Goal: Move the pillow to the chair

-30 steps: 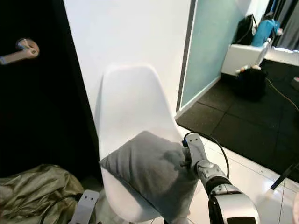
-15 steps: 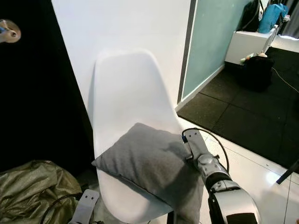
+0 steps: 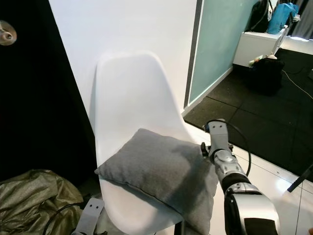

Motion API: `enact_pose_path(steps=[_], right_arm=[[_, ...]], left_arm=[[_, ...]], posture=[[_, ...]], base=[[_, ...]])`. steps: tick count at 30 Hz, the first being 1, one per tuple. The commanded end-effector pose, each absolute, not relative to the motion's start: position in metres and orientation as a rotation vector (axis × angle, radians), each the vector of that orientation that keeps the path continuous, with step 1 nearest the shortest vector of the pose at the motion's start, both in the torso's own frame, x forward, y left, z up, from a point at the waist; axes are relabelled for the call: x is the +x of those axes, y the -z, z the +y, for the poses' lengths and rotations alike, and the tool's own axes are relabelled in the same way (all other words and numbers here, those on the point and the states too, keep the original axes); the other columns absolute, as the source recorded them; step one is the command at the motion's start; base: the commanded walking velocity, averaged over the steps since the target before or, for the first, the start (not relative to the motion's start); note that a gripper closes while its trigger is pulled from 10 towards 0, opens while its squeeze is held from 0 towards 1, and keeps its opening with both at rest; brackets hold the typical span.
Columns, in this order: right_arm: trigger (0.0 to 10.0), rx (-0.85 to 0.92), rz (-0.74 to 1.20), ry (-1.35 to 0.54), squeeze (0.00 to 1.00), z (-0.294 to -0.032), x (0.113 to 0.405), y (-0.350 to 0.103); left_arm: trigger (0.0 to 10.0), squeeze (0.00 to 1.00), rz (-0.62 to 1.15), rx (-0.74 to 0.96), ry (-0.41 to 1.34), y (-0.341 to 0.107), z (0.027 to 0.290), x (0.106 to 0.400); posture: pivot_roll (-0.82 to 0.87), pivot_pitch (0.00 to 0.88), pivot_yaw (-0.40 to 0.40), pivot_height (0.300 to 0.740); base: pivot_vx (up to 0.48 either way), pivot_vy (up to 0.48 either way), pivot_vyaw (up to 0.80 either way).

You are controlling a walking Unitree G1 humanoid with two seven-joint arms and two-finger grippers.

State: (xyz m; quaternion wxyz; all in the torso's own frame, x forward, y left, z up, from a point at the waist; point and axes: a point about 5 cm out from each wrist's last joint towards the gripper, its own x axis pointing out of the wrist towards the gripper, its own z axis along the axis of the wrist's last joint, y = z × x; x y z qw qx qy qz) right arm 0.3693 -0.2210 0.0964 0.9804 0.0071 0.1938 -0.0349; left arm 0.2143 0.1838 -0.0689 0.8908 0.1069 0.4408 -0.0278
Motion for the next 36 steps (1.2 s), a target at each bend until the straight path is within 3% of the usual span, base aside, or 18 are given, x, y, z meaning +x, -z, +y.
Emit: enact_pose_path(steps=[1,2,18,26,36], right_arm=[[10.0,0.099,0.347,0.039,1.0,-0.221,0.372,-0.102],[10.0,0.206,0.327,0.016,0.0,-0.222,0.371,-0.102],[10.0,0.234,0.489,-0.049,0.0,-0.209,0.341,-0.052],[10.0,0.223,0.567,-0.021,0.0,-0.217,0.321,-0.028],[10.0,0.232,0.571,-0.032,0.0,-0.218,0.318,-0.026]], left_arm=[[10.0,0.0,0.922,0.219,0.064,0.07,0.182,0.213],[10.0,0.0,0.921,0.212,0.061,0.07,0.182,0.214],[10.0,0.0,0.922,0.202,0.038,0.068,0.181,0.216],[10.0,0.0,0.924,0.201,0.032,0.069,0.181,0.216],[10.0,0.0,0.923,0.203,0.027,0.068,0.182,0.217]], posture=[[-0.11,0.0,-0.065,0.563],[-0.12,0.0,-0.067,0.563],[-0.12,0.0,-0.074,0.613],[-0.12,0.0,-0.081,0.638],[-0.12,0.0,-0.078,0.678]], base=[[0.0,0.0,0.0],[0.0,0.0,0.0],[0.0,0.0,0.0],[0.0,0.0,0.0],[0.0,0.0,0.0]])
